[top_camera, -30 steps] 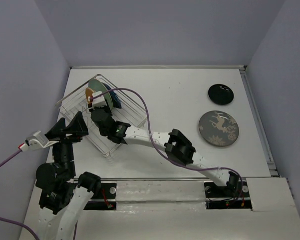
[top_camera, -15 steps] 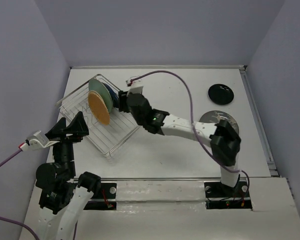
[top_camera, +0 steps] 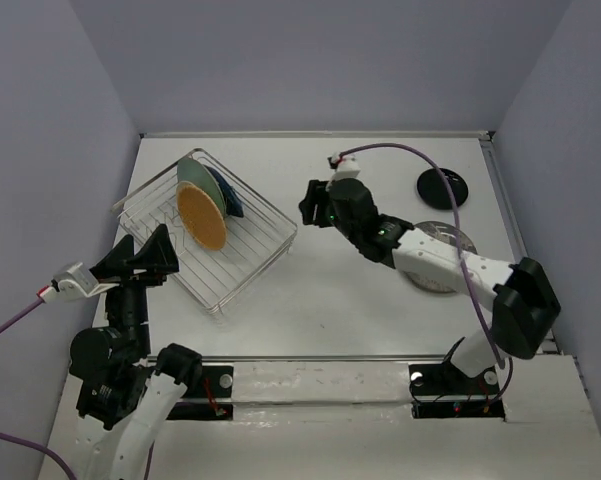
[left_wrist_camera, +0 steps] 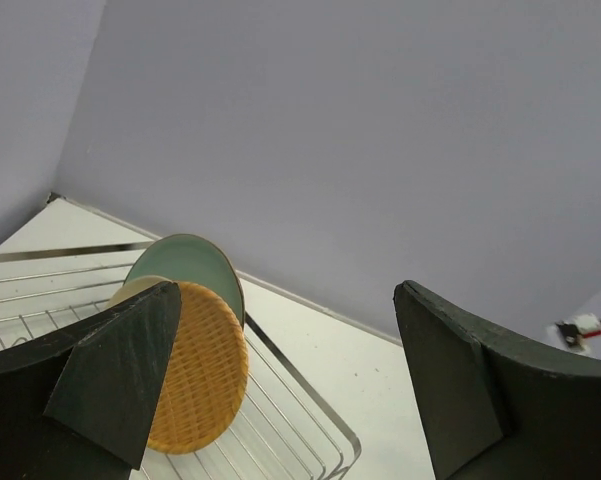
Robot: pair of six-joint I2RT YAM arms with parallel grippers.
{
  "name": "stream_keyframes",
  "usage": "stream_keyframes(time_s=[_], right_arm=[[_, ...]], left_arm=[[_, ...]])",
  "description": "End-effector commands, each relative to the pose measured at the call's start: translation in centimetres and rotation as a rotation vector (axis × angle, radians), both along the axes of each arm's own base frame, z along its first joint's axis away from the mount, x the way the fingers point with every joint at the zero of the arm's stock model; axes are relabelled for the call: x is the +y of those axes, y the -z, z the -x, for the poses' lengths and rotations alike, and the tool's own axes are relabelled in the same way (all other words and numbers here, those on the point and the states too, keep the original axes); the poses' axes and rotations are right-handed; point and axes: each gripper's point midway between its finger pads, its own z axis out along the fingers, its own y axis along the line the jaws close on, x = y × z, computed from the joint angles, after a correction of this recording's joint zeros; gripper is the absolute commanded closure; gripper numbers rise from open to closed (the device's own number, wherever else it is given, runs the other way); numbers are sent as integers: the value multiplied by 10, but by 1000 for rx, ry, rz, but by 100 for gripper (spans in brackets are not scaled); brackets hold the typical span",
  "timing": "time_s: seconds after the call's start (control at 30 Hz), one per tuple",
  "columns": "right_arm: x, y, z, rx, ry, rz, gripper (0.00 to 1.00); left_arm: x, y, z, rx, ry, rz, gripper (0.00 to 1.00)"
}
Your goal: Load the plates into the dish rack
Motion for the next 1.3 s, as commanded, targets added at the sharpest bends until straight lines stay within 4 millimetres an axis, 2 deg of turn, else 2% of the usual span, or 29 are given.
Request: stream_keyframes(time_s=[0.0, 0.03, 0.07, 0.1, 0.13, 0.17, 0.2, 0.23, 0.3, 0.33, 0.37, 0.4, 0.47, 0.5, 0.63, 0.83, 0.87, 0.97, 1.0, 1.07, 1.2, 1.23, 1.27], right_arm=[[105, 16, 39, 35, -319, 90, 45], [125, -2, 38, 8, -345, 84, 47], [139, 1, 40, 9, -366, 102, 47], [161, 29, 46, 37, -408, 157, 45], [176, 17, 45, 20, -423, 149, 42], [186, 20, 47, 22, -439, 153, 39], [195, 40, 44, 47, -450, 171, 36], [207, 32, 45, 36, -467, 151, 35], [215, 37, 41, 41, -468, 151, 38], [220, 51, 37, 57, -463, 167, 41], [221, 53, 34, 58, -450, 175, 43], [225, 48, 31, 57, -448, 177, 49], [230, 59, 28, 71, -450, 196, 52], [232, 60, 26, 68, -446, 197, 59], [237, 63, 18, 59, -429, 204, 70], [247, 50, 3, 13, -388, 191, 84], [250, 38, -1, -9, -375, 174, 85], [258, 33, -8, -29, -366, 160, 86], [261, 20, -11, -52, -356, 138, 87], [267, 11, -18, -75, -333, 113, 88], [276, 10, -29, -98, -300, 82, 87], [279, -3, -31, -119, -295, 53, 86], [283, 2, -34, -121, -291, 52, 85]], left_arm=[[2, -11, 3, -44, -7, 14, 1], [2, -11, 3, -43, -8, 14, 1], [3, -11, 2, -42, -10, 12, 1], [2, -11, 3, -44, -6, 12, 1], [2, -10, 2, -41, -7, 11, 1], [2, -11, 2, -42, -7, 12, 1], [2, -11, 3, -43, -8, 10, 1], [2, -11, 3, -44, -6, 11, 1], [2, -12, 3, -45, -6, 12, 1], [2, -12, 3, -45, -5, 11, 1], [2, -11, 3, -44, -5, 9, 1], [2, -11, 3, -45, -3, 11, 1], [2, -12, 4, -48, -5, 11, 1], [2, -12, 4, -50, -5, 13, 1], [2, -13, 5, -53, -3, 14, 1], [3, -13, 5, -52, -6, 15, 1], [3, -13, 5, -54, -7, 14, 1], [2, -12, 5, -51, -4, 12, 1], [2, -12, 5, -51, -5, 14, 1], [3, -12, 5, -51, -6, 14, 1], [2, -12, 5, -51, -5, 14, 1], [2, -12, 4, -50, -3, 13, 1], [2, -12, 4, -50, -4, 12, 1]])
